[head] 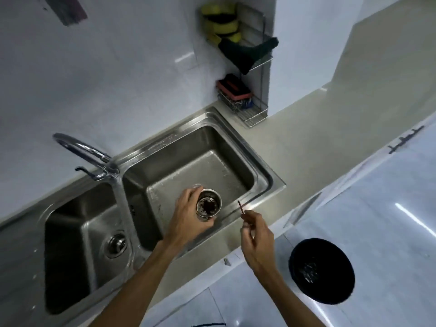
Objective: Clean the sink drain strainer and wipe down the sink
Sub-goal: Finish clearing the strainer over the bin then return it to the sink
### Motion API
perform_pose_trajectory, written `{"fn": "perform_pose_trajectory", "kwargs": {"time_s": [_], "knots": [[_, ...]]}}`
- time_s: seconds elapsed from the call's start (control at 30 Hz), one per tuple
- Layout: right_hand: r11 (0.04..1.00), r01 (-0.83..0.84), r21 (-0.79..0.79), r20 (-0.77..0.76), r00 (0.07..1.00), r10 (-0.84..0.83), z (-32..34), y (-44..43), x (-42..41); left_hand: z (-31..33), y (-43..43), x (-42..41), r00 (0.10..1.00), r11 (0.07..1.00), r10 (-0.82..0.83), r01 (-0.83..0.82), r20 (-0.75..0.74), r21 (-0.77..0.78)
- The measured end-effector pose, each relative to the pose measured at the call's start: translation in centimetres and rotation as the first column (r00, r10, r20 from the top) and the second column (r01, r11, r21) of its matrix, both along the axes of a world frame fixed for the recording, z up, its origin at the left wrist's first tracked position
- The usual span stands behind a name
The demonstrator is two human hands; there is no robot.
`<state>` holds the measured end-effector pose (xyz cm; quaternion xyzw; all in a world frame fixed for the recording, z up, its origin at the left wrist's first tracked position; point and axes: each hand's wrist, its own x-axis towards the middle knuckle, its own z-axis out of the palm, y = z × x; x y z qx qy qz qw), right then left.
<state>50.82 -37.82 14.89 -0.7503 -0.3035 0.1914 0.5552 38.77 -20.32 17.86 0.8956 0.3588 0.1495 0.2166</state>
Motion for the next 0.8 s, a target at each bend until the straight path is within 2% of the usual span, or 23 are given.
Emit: {"fn": "perform_pose_trajectory", "kwargs": {"time_s": [0.1, 0.2, 0.37, 0.47, 0.6, 0.7, 0.8], "knots": [[0.981, 0.194, 0.016, -0.102, 0.976, -0.191, 2.7, -9.3, 2.8, 1.9, -6.6, 3.3, 0.998, 0.998, -0.044, 0.046, 0.053, -0.037], [0.951, 0.309, -0.028, -0.148, 0.939, -0.309, 3.9, -17.0, 6.4, 2.3, -13.1, 7.2, 0.983, 0.978, -0.127, 0.146, 0.135, -0.147], [0.866, 0.492, -0.085, -0.253, 0.83, -0.496, 2.5, -25.5, 11.5, -2.3, -21.6, 14.3, 0.951, 0.924, -0.24, 0.286, 0.197, -0.255], [0.815, 0.575, -0.076, -0.377, 0.74, -0.557, -1.3, -28.4, 14.1, -7.9, -24.9, 18.1, 0.946, 0.895, -0.28, 0.319, 0.165, -0.311], [0.758, 0.649, -0.064, -0.478, 0.647, -0.594, -11.7, -30.9, 16.9, -20.4, -27.4, 22.3, 0.927, 0.876, -0.35, 0.374, 0.133, -0.303], [0.76, 0.642, -0.101, -0.535, 0.609, -0.585, -20.1, -32.0, 18.1, -29.8, -28.5, 24.1, 0.92, 0.864, -0.387, 0.384, 0.058, -0.326], [0.806, 0.578, -0.127, -0.589, 0.61, -0.53, -27.6, -32.3, 18.6, -37.5, -29.1, 25.0, 0.896, 0.844, -0.443, 0.411, -0.016, -0.345]]}}
